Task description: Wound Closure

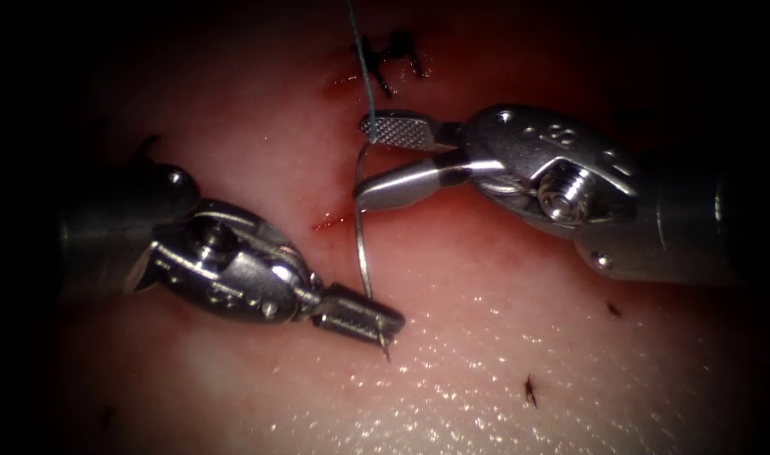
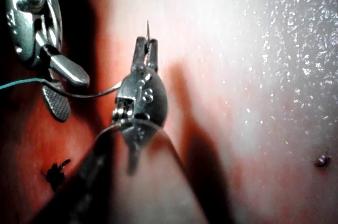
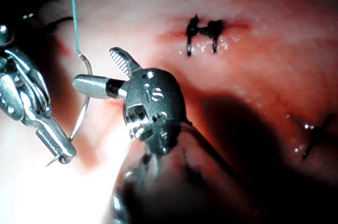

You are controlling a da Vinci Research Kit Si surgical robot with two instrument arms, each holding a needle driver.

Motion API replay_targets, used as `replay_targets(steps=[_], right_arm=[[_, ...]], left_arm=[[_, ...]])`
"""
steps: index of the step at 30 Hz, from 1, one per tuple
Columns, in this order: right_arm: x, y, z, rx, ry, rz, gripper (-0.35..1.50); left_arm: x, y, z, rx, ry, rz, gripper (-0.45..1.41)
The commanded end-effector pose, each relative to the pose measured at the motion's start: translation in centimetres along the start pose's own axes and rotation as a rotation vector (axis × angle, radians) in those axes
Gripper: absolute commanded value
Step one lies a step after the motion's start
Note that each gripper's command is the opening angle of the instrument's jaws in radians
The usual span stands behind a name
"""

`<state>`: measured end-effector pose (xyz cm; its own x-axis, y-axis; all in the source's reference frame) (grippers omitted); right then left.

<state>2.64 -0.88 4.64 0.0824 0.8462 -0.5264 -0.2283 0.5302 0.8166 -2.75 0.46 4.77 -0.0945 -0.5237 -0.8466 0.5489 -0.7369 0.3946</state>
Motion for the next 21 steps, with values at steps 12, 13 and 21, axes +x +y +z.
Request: replay_targets(steps=[12,13,21], right_arm=[[-0.12,-0.08,0.15,0.132,0.075,0.056,0.96],[-0.13,-0.08,0.16,0.144,0.082,0.060,0.89],[-0.17,-0.06,0.17,0.160,0.124,0.067,0.76]], left_arm=[[0.00,-0.02,0.11,0.003,0.003,0.041,-0.45],[0.01,-0.03,0.11,0.003,0.004,0.046,-0.45],[0.11,-0.09,0.07,0.023,0.021,0.061,-0.45]])
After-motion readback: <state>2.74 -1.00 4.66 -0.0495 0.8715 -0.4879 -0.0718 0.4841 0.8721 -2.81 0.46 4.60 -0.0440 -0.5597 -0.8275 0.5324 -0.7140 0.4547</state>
